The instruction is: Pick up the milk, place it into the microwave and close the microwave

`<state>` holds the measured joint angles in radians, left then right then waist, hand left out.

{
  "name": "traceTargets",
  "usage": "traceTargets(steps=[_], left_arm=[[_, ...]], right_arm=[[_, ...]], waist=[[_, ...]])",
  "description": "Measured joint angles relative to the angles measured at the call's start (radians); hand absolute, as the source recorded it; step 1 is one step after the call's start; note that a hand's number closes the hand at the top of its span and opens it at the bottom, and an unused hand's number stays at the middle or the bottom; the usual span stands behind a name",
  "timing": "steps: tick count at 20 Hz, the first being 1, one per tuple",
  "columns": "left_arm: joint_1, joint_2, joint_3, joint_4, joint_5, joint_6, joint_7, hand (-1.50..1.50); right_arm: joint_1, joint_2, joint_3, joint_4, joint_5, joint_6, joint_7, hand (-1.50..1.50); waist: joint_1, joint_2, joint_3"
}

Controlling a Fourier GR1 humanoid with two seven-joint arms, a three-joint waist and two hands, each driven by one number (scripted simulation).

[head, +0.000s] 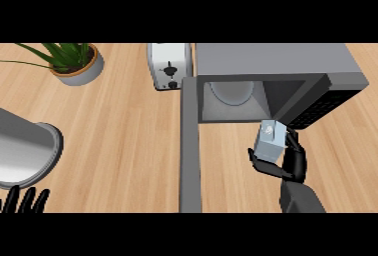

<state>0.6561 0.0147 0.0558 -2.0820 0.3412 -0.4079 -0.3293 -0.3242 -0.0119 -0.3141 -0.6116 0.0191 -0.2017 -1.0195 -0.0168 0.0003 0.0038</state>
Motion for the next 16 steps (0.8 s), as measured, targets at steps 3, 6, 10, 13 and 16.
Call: traceTargets(steps=[3, 6, 10, 13, 16], left_arm=[[0.018, -0.004, -0.010, 0.007, -0.013, -0.016, -0.012, -1.50], [0.049, -0.005, -0.012, -0.002, -0.005, -0.030, -0.031, -1.50], [0.061, -0.006, -0.015, -0.014, -0.004, -0.023, -0.038, -1.50], [0.070, -0.010, -0.018, -0.028, -0.001, -0.012, -0.030, -1.50], [0.068, -0.006, -0.021, -0.006, -0.001, -0.004, -0.049, -1.50]], right_arm=[[0.070, 0.006, 0.077, -0.151, 0.011, -0.005, 0.064, 1.50], [0.186, 0.007, 0.142, -0.329, 0.034, 0.000, 0.144, 1.50], [0.318, 0.008, 0.238, -0.577, 0.023, 0.043, 0.255, 1.50], [0.393, 0.010, 0.317, -0.722, -0.049, 0.083, 0.325, 1.50], [0.439, 0.011, 0.394, -0.834, -0.119, 0.077, 0.376, 1.50]], waist=[[-0.001, -0.007, -0.004], [-0.001, -0.010, -0.005], [0.002, -0.009, -0.006], [0.004, -0.008, -0.005], [0.010, -0.006, -0.005]])
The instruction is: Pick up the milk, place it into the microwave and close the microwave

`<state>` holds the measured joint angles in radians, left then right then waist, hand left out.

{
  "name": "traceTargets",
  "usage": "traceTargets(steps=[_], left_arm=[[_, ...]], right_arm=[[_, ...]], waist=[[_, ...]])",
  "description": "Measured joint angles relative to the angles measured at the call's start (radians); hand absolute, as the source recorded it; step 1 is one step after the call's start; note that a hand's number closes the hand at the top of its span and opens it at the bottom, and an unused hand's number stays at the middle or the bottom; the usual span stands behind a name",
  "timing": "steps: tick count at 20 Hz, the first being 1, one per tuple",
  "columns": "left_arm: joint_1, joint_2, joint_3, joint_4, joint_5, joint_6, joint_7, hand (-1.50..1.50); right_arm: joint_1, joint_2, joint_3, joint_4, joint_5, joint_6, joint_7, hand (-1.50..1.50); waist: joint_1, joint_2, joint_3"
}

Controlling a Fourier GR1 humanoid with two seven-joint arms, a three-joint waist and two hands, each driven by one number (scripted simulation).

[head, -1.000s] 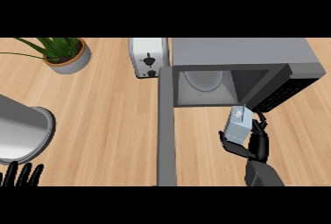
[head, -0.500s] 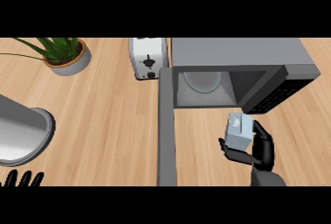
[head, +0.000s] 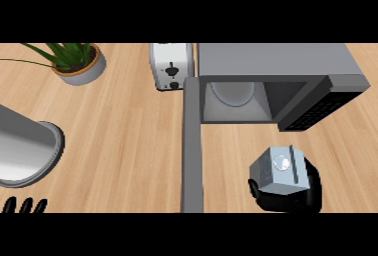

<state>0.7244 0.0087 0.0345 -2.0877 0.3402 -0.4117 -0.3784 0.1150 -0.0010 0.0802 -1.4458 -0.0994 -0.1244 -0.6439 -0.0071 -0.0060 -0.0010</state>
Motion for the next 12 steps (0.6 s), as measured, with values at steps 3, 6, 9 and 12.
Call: traceTargets(steps=[3, 6, 9, 12], left_arm=[[0.004, 0.006, 0.011, -0.005, 0.008, -0.010, 0.002, -1.50], [0.000, 0.016, 0.036, -0.015, 0.033, -0.016, 0.019, -1.50], [-0.021, 0.015, 0.046, -0.021, 0.048, -0.004, 0.050, -1.50], [-0.023, 0.012, 0.062, -0.001, 0.046, -0.022, 0.037, -1.50]], right_arm=[[0.019, 0.000, 0.051, -0.090, -0.013, -0.042, 0.058, 1.50], [-0.023, 0.001, 0.093, -0.112, 0.014, -0.119, 0.103, 1.50], [-0.093, 0.001, 0.111, -0.092, 0.050, -0.182, 0.157, 1.50], [-0.170, 0.001, 0.119, -0.048, 0.062, -0.231, 0.195, 1.50]], waist=[[0.005, 0.002, 0.000], [0.010, 0.003, 0.001], [0.013, 0.005, 0.001], [0.015, 0.005, 0.001]])
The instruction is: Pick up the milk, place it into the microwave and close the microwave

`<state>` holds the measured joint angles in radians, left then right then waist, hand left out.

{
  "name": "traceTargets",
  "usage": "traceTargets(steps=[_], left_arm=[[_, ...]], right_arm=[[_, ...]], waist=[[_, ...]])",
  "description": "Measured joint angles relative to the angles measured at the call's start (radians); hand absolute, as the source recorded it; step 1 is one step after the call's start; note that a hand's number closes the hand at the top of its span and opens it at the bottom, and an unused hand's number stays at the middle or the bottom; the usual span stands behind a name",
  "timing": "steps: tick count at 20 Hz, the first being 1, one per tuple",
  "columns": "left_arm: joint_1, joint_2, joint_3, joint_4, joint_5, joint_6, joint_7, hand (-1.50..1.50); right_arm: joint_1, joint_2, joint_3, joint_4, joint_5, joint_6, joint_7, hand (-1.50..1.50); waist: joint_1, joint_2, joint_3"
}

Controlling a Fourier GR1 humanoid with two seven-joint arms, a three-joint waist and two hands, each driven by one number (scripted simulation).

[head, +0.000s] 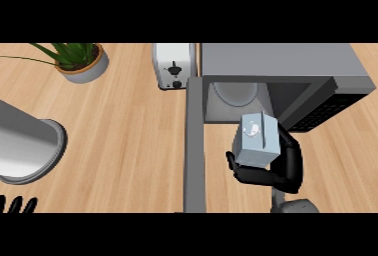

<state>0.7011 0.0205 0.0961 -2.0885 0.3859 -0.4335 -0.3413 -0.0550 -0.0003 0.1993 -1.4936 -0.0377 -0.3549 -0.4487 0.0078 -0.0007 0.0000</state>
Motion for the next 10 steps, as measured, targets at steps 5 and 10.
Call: traceTargets(steps=[5, 10], left_arm=[[-0.015, 0.006, 0.027, 0.009, 0.017, -0.009, 0.018, -1.50], [-0.012, 0.012, 0.054, 0.032, 0.027, -0.040, 0.007, -1.50]], right_arm=[[-0.149, 0.000, 0.006, 0.165, 0.013, -0.092, 0.026, 1.50], [-0.301, 0.000, -0.053, 0.387, 0.010, -0.136, 0.016, 1.50]], waist=[[0.005, 0.001, 0.000], [0.010, 0.003, 0.000]])
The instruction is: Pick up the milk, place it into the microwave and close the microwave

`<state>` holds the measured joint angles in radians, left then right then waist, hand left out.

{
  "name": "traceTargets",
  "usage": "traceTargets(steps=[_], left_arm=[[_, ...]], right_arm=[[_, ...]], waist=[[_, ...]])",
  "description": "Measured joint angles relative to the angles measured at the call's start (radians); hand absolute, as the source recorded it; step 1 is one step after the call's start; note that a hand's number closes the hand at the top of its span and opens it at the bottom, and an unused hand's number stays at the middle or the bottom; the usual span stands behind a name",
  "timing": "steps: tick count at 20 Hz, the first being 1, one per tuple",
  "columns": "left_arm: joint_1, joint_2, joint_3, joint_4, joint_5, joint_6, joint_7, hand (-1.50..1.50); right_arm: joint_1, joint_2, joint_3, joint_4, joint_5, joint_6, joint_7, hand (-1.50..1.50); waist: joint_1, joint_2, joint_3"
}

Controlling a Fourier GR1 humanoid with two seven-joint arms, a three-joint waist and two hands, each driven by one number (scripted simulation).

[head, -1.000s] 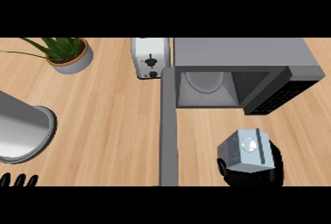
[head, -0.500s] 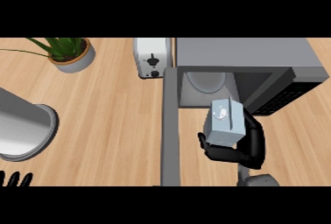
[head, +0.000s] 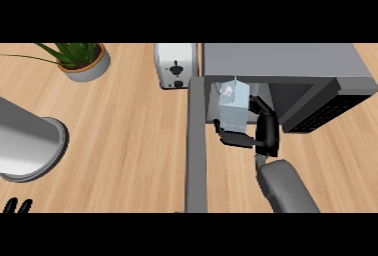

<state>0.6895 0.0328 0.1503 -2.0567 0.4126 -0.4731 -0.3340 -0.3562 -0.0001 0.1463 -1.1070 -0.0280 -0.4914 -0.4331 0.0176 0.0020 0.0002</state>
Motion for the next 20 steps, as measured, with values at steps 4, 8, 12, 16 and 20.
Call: traceTargets(steps=[4, 8, 12, 16, 20], left_arm=[[-0.034, 0.002, 0.022, 0.030, -0.001, -0.005, -0.004, -1.50], [-0.043, 0.004, 0.035, 0.051, -0.004, -0.021, -0.012, -1.50], [-0.021, -0.004, 0.020, 0.038, -0.018, -0.035, -0.014, -1.50], [-0.039, 0.004, 0.029, 0.037, -0.003, -0.036, 0.000, -1.50], [-0.058, 0.012, 0.031, 0.052, -0.004, -0.047, 0.000, -1.50]], right_arm=[[-0.130, 0.000, -0.052, 0.200, -0.072, -0.009, -0.073, 1.50], [-0.244, -0.008, -0.123, 0.403, -0.089, -0.011, -0.152, 1.50], [-0.339, -0.018, -0.167, 0.579, -0.067, -0.058, -0.199, 1.50], [-0.420, -0.054, -0.200, 0.720, -0.052, -0.069, -0.233, 1.50], [-0.476, -0.092, -0.223, 0.817, -0.041, -0.078, -0.262, 1.50]], waist=[[0.005, 0.002, 0.001], [0.013, 0.004, 0.001], [0.025, 0.009, 0.001], [0.039, 0.016, 0.002], [0.054, 0.025, 0.003]])
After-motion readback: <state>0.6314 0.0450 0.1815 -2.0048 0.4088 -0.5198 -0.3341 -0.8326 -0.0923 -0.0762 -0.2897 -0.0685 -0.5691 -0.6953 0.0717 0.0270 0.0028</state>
